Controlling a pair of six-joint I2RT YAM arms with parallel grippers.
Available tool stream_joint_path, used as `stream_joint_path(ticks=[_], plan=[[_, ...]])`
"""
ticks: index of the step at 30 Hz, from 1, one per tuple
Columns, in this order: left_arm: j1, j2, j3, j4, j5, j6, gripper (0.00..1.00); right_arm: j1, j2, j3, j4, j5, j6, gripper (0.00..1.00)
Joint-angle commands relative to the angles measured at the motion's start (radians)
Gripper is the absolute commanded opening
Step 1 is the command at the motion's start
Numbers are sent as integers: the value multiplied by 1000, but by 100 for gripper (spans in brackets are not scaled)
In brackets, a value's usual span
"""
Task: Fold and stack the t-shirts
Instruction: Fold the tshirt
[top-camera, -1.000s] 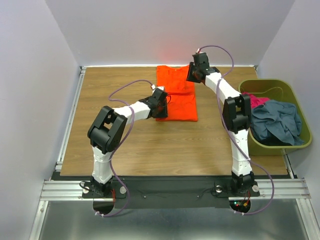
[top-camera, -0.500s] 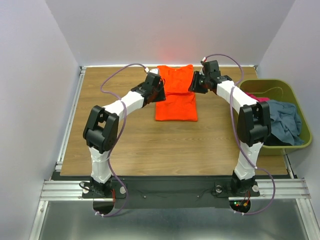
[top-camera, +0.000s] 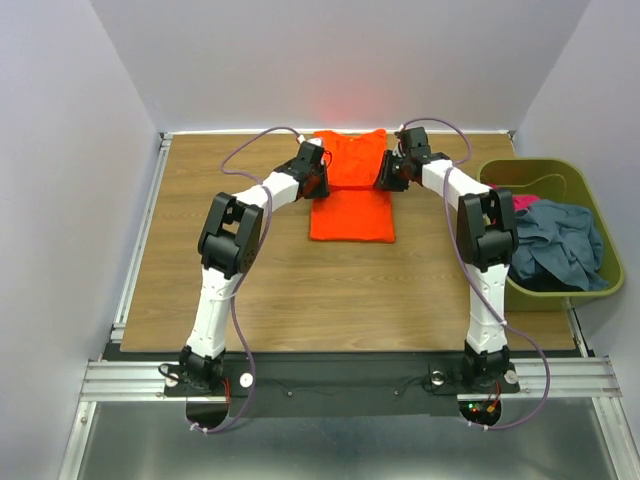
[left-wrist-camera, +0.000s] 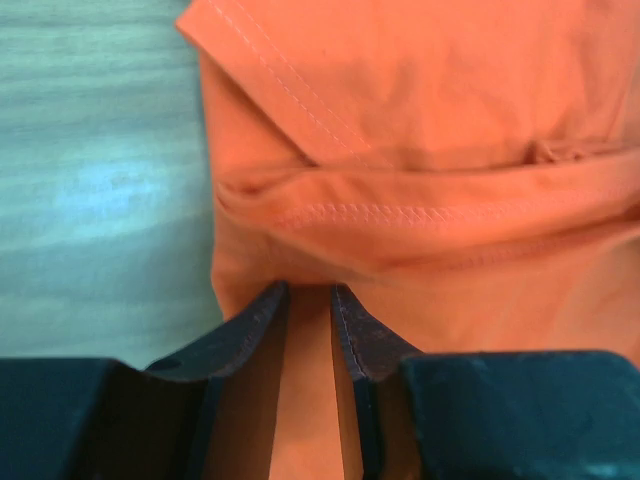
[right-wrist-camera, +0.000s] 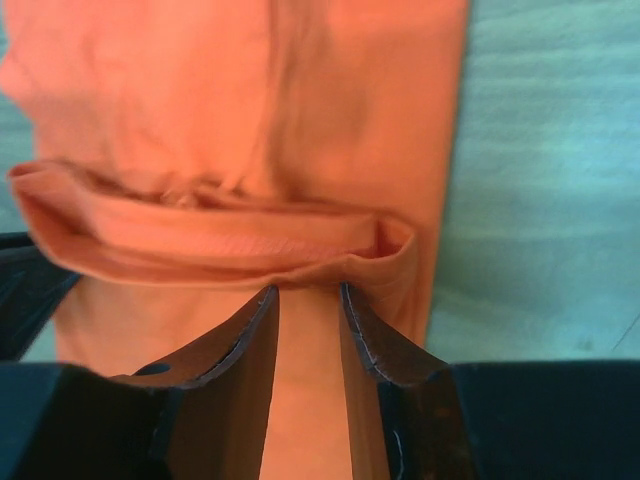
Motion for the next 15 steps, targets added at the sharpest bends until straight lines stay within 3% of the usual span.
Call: stream_joint_path(ticks=[1, 10, 15], plan=[[31, 14, 100, 10, 19, 23, 35, -38, 57, 91, 46, 23, 2, 36], [60, 61, 42, -13, 39, -40, 33, -53, 149, 118, 45, -60, 16, 34], [78, -57, -211, 31, 46, -106, 30, -35, 134, 52, 46, -97, 5, 33]])
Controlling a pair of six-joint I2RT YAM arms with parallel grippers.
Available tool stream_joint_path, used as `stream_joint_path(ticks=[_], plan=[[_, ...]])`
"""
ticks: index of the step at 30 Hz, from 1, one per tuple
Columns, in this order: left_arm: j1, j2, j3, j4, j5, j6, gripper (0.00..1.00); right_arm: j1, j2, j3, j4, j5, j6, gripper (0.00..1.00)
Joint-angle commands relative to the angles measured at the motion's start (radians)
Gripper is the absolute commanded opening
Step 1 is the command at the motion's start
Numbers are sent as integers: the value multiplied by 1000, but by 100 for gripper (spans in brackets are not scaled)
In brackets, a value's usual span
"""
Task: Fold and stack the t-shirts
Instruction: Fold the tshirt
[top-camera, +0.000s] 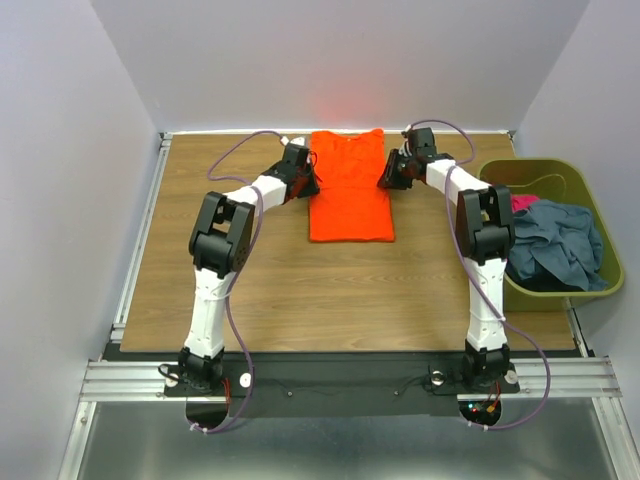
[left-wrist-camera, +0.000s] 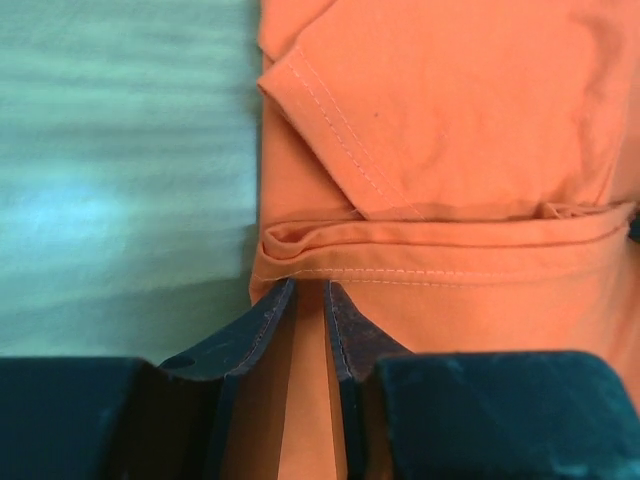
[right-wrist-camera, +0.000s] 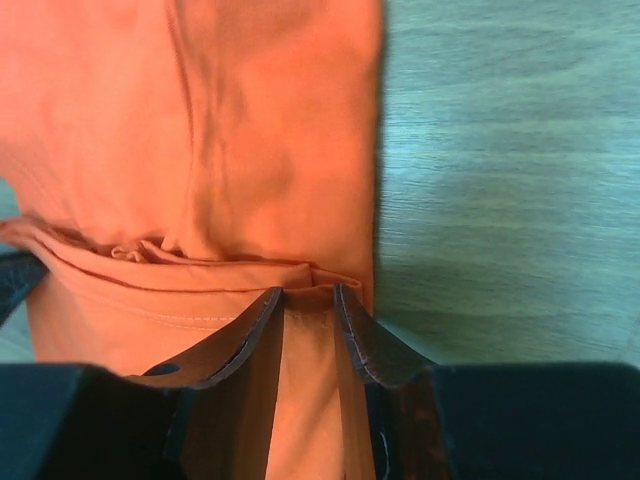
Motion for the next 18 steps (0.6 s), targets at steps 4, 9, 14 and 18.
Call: stream_joint_path(ticks=[4, 9, 14, 18], plan=[[23, -183, -323, -53, -47, -63, 30, 77, -20, -91, 18, -36, -27, 32], [67, -254, -368, -52, -118, -40, 30, 120, -56, -88, 19, -7, -7, 33], [105, -245, -260, -59, -131, 9, 33, 120, -128, -64, 19, 16, 14, 34], [112, -215, -190, -107, -95, 44, 41, 119, -209, -91, 26, 55, 14, 37]])
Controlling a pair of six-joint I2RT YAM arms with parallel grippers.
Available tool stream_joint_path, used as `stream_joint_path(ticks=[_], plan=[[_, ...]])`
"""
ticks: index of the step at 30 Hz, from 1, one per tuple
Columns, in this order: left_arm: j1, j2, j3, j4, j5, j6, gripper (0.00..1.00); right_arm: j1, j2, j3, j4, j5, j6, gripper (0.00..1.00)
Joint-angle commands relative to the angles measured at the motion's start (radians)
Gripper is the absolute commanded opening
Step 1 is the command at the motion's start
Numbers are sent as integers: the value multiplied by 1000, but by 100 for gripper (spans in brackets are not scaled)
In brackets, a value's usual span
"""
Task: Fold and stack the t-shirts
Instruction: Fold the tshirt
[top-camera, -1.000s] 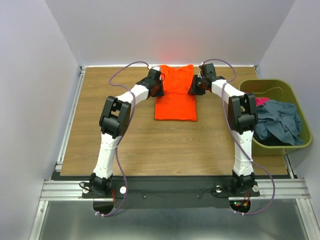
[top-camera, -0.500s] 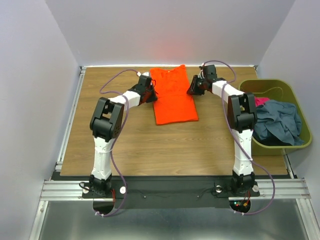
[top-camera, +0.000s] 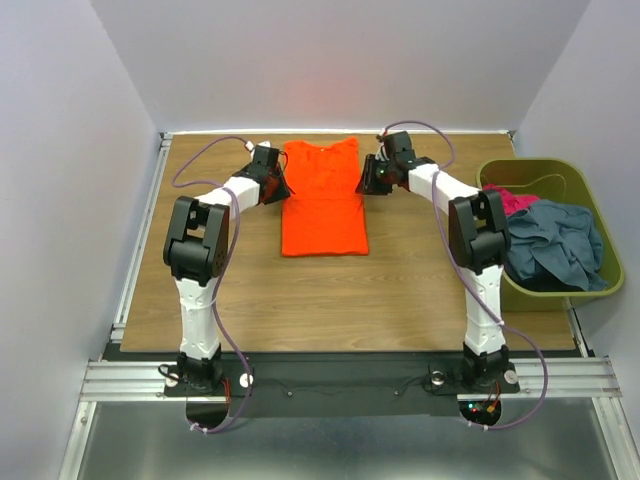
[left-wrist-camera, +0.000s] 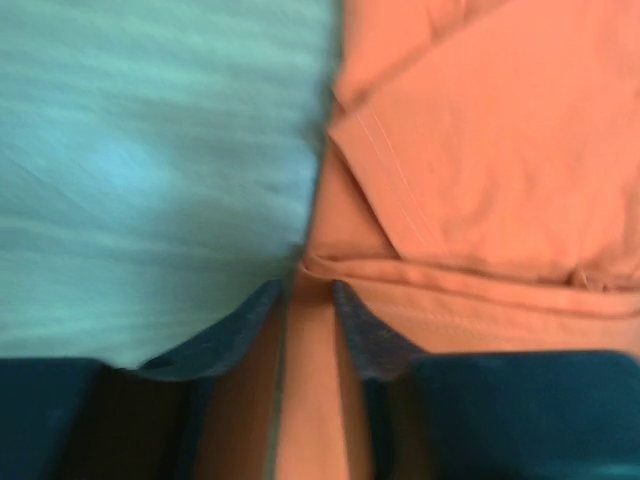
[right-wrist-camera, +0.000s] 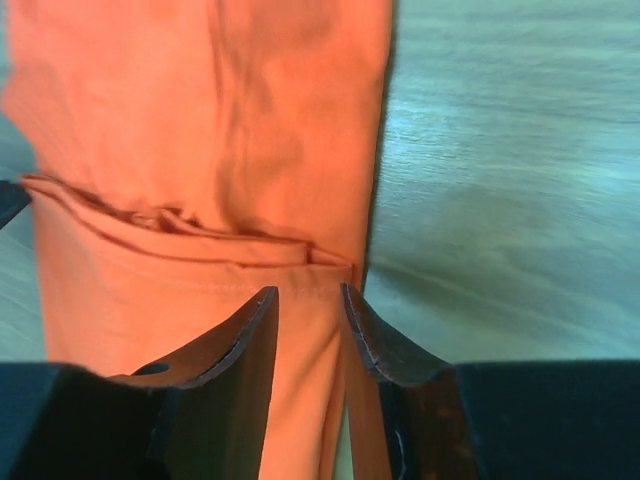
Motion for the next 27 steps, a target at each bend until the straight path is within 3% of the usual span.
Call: stream_joint_path(ticks=[1, 3, 6, 10, 15, 19, 27], plan=[[8, -18, 64, -56, 21, 55, 45, -13, -176, -41, 16, 54, -1, 38], [7, -98, 3, -24, 92, 51, 59, -15, -227, -92, 63, 25, -8, 41], [7, -266, -127, 21, 101, 20, 78, -15, -319, -182, 135, -107, -3, 55], [5, -487, -348, 133, 161, -51, 80, -15, -394, -334, 264, -287, 75, 63], [-4, -612, -572, 274, 248, -138, 59, -15, -410, -552, 540, -416, 219, 62], [-13, -551, -625, 332, 325, -155, 42, -15, -355, -627, 682, -463, 281, 57], [-12, -422, -705, 395, 323, -205, 33, -42, -281, -747, 703, -437, 255, 56]])
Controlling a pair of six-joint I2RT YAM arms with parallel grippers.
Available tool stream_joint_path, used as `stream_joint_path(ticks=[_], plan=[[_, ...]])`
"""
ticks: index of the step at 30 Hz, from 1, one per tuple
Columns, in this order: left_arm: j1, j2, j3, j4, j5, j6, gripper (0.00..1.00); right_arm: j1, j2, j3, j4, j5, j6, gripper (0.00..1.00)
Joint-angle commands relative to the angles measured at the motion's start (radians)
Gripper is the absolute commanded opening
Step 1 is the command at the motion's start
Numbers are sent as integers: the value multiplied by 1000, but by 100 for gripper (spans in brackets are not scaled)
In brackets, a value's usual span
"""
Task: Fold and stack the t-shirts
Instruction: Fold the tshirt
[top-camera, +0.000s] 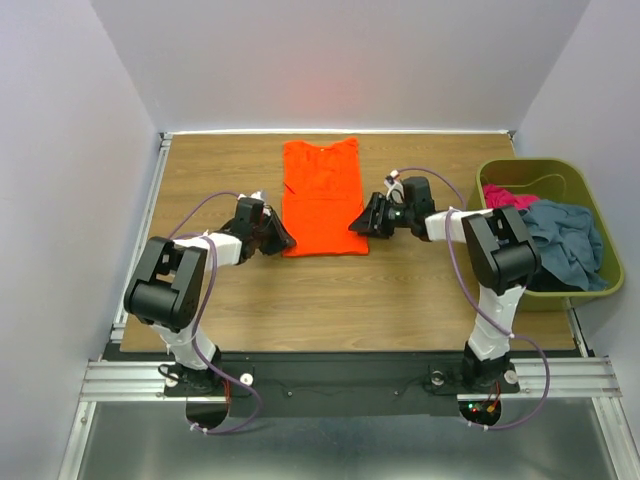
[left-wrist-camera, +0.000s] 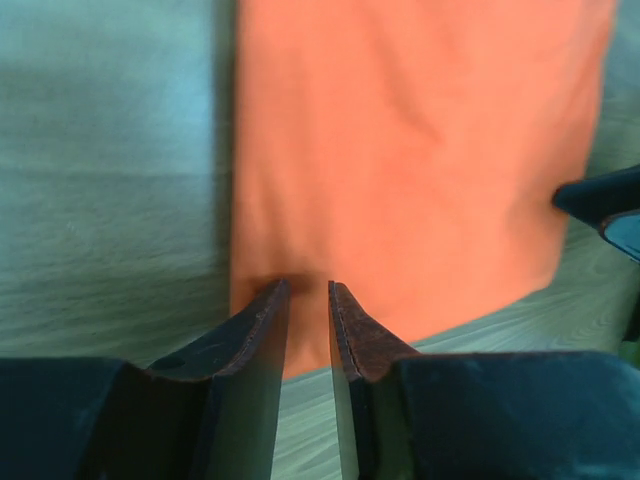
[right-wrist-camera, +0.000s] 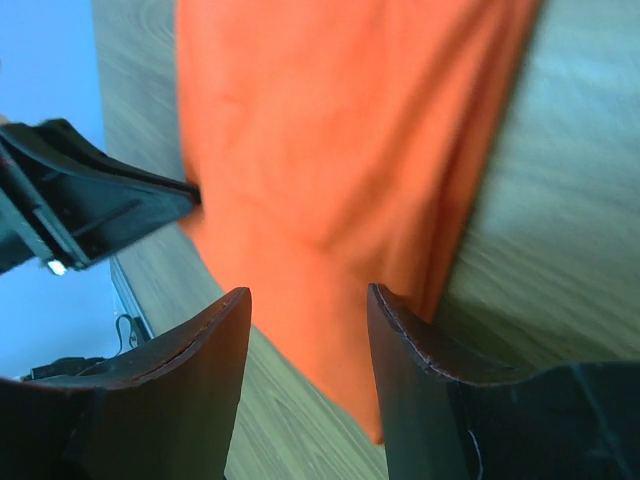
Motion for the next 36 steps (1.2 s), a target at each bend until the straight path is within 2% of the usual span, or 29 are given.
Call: stream_joint_path(ticks=[1, 4, 7, 12, 19, 24, 27, 28, 36], plan=[[-2, 0, -34, 74, 15, -43, 33, -30, 17, -59, 100, -14, 6, 55], [12, -12, -67, 66, 0, -60, 32, -68, -3, -108, 89, -3, 1, 54], [23, -57, -81, 33, -12, -54, 32, -76, -55, -98, -12, 31, -60, 53], [7, -150, -51, -36, -29, -17, 36, -64, -135, -70, -33, -30, -37, 52], [-39, -252, -29, -52, -9, -33, 36, 95, -126, 36, -15, -87, 27, 52], [-78, -188, -21, -15, 5, -68, 28, 163, -51, 24, 205, -66, 202, 45], [-115, -110, -8, 26, 14, -80, 20, 195, 12, 31, 221, -53, 210, 39], [-126, -89, -3, 28, 21, -85, 19, 211, 26, 31, 226, -55, 208, 35], [-123, -10, -41, 20, -18, -129, 15, 226, 135, -38, 237, -6, 193, 21]])
